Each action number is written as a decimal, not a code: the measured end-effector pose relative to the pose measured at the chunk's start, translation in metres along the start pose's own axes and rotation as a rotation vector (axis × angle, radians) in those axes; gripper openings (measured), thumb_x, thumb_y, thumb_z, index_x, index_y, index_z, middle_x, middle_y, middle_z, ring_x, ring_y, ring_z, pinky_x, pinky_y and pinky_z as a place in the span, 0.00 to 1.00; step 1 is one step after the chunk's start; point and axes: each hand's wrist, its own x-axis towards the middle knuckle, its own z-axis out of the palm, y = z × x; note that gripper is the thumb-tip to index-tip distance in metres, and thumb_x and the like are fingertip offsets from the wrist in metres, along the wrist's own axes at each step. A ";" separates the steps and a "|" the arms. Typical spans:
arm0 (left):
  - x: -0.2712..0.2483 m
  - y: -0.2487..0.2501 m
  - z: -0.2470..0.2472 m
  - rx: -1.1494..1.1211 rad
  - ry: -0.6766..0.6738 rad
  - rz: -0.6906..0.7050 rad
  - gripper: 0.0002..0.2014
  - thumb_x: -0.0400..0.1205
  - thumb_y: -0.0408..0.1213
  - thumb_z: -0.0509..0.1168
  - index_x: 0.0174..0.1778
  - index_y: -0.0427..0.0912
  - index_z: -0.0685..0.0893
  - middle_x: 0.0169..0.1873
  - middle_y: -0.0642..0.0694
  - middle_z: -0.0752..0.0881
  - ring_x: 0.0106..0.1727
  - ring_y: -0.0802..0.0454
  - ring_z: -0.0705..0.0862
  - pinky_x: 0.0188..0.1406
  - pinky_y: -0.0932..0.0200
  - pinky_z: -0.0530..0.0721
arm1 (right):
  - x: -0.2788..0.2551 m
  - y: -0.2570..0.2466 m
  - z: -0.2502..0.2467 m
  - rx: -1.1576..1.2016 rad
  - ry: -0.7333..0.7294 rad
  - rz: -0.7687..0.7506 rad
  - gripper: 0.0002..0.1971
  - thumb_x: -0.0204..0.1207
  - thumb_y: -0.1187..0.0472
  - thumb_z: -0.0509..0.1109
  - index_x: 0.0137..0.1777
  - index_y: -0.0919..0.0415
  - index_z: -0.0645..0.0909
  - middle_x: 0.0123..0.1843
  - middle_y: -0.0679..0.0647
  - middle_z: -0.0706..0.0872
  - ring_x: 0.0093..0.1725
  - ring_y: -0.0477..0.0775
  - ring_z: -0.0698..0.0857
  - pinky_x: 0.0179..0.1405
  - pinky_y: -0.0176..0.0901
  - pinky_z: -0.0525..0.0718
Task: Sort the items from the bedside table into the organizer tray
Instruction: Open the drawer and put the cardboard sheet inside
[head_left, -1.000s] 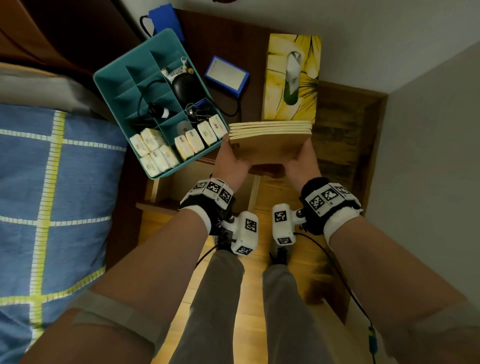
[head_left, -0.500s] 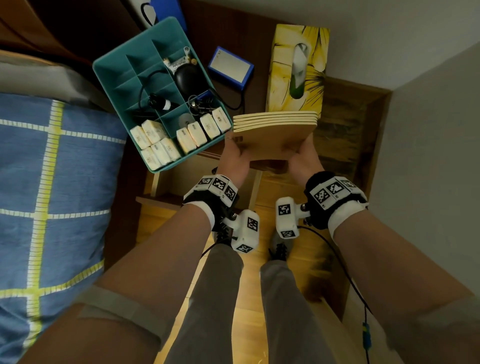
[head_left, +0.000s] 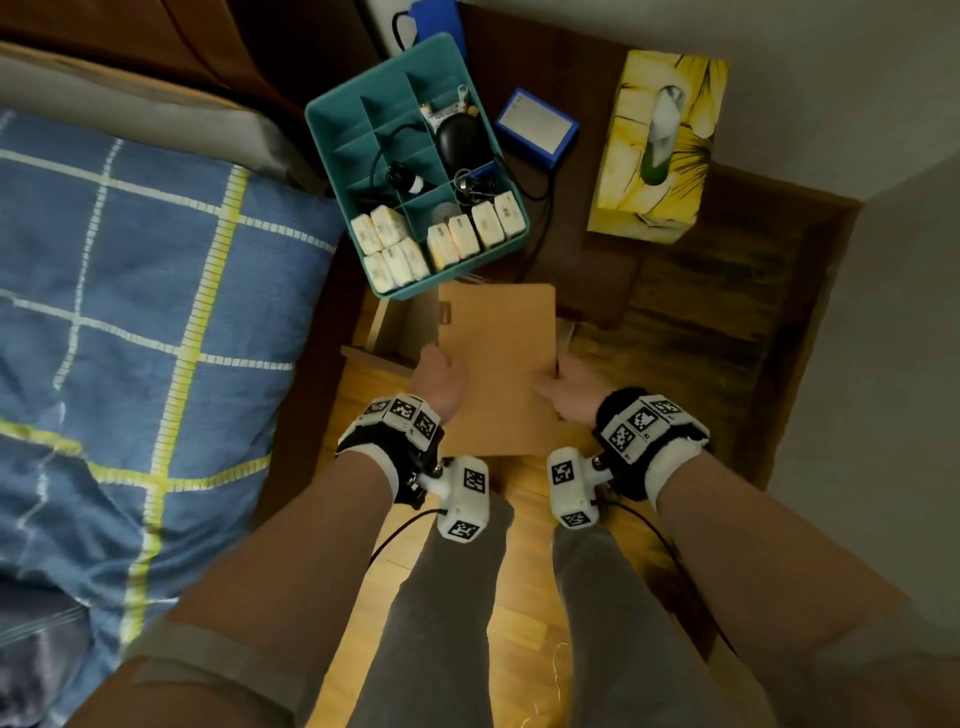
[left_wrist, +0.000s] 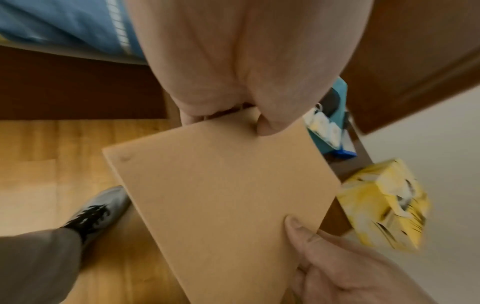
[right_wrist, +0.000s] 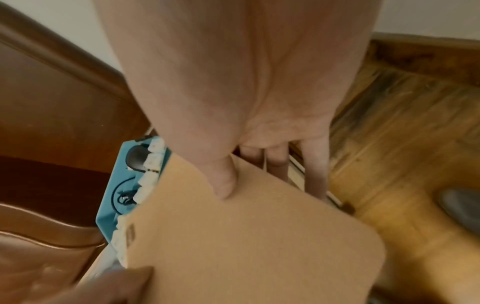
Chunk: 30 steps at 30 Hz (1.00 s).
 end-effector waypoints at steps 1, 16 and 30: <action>-0.002 -0.012 -0.004 0.024 0.007 -0.018 0.17 0.88 0.38 0.54 0.70 0.34 0.73 0.62 0.39 0.82 0.59 0.41 0.82 0.51 0.56 0.77 | 0.002 0.002 0.011 0.009 -0.035 0.032 0.21 0.87 0.54 0.61 0.77 0.60 0.69 0.70 0.55 0.80 0.67 0.60 0.80 0.63 0.53 0.82; 0.061 -0.097 -0.067 0.188 -0.036 -0.005 0.17 0.90 0.41 0.53 0.61 0.35 0.83 0.57 0.37 0.85 0.58 0.41 0.84 0.55 0.51 0.80 | 0.050 -0.010 0.120 0.418 0.032 0.248 0.19 0.86 0.64 0.64 0.75 0.56 0.71 0.65 0.57 0.79 0.59 0.61 0.81 0.37 0.55 0.91; 0.139 -0.136 -0.126 -0.029 -0.204 0.081 0.17 0.87 0.33 0.58 0.73 0.42 0.78 0.65 0.45 0.82 0.60 0.50 0.82 0.59 0.58 0.79 | 0.141 -0.056 0.159 0.652 0.454 0.327 0.17 0.85 0.66 0.62 0.72 0.54 0.73 0.68 0.56 0.76 0.63 0.67 0.79 0.36 0.56 0.91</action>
